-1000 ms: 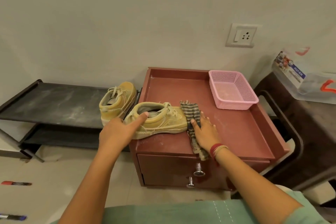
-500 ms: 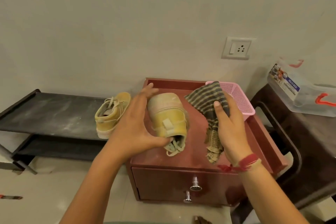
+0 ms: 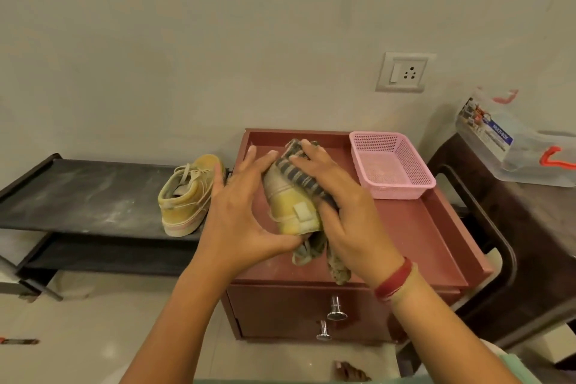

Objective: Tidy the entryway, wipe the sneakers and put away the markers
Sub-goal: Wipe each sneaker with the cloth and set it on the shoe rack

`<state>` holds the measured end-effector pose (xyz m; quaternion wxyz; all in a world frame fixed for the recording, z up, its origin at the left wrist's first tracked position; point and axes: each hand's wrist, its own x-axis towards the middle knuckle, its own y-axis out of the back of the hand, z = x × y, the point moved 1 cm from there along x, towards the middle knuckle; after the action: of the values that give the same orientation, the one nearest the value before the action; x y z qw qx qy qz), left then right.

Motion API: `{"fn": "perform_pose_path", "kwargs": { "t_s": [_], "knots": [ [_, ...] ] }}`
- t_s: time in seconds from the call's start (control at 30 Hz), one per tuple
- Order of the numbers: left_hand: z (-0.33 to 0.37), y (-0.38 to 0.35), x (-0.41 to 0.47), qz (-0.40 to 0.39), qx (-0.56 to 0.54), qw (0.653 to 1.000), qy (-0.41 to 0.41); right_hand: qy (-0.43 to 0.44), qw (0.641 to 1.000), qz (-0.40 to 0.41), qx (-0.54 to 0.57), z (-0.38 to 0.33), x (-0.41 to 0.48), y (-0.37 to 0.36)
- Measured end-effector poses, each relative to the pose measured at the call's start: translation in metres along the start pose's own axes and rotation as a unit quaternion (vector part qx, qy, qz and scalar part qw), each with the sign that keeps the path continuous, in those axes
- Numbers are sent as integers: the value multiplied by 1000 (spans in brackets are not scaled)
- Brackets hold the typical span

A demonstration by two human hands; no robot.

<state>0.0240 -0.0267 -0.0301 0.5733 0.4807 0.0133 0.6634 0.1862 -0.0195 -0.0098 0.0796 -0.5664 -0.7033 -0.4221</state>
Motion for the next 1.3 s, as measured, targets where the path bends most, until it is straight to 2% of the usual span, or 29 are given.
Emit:
{"fn": "perform_pose_path", "kwargs": {
  "t_s": [0.07, 0.13, 0.17, 0.23, 0.27, 0.33, 0.43, 0.47, 0.57, 0.6, 0.7, 0.73, 0.77, 0.87, 0.93, 1.03, 1.07, 1.13, 1.2, 1.23, 1.3],
  "knots": [
    [-3, 1, -4, 6, 2, 1000, -6, 32, 999, -29, -22, -4, -5, -11],
    [-8, 3, -9, 16, 15, 1000, -12, 41, 998, -50, 8, -4, -7, -18],
    [-9, 5, -10, 18, 20, 1000, -8, 22, 997, -36, 58, 1, -5, -18],
    [-10, 7, -11, 19, 24, 1000, 0, -69, 982, 9, 177, 9, 5, -14],
    [-10, 8, -11, 21, 25, 999, -1, -97, 974, 16, 202, 9, 8, -14],
    [-11, 10, -13, 29, 28, 999, -12, -68, 987, -9, 144, 0, 4, -21],
    [-14, 14, -17, 40, 43, 998, -25, 12, 995, -95, 14, -5, -12, -31],
    [-14, 15, -17, 40, 47, 998, -25, 7, 995, -99, 18, 0, -9, -29],
    [-13, 15, -13, 36, 48, 998, 4, -87, 987, -38, 127, 7, 6, -19],
    [-14, 15, -13, 38, 43, 998, 13, -94, 987, -36, 125, 4, 7, -22],
    [-19, 19, -17, 41, 40, 998, 2, -12, 995, -93, 20, -1, -6, -39],
    [-20, 21, -19, 41, 44, 998, 0, 3, 994, -106, 28, 1, -9, -40],
    [-21, 23, -19, 40, 47, 998, 6, -12, 992, -105, 64, 5, -7, -37],
    [-19, 25, -21, 33, 42, 998, 29, -136, 974, -25, 180, 13, 10, -26],
    [-19, 25, -23, 33, 38, 999, 20, -115, 982, -28, 149, 5, 3, -32],
    [-24, 28, -26, 40, 40, 998, 12, 0, 990, -111, 82, -3, -15, -48],
    [-25, 28, -26, 40, 45, 998, 18, -16, 989, -117, 94, 4, -11, -49],
    [-26, 29, -24, 36, 52, 997, 36, -110, 981, -65, 148, 19, 4, -43],
    [-25, 28, -24, 32, 45, 998, 38, -157, 974, -41, 155, 22, 1, -38],
    [-26, 28, -24, 31, 40, 998, 33, -159, 974, -36, 156, 18, -1, -41],
    [-28, 28, -25, 33, 41, 998, 29, -89, 984, -68, 141, 11, -12, -49]
  ]
}}
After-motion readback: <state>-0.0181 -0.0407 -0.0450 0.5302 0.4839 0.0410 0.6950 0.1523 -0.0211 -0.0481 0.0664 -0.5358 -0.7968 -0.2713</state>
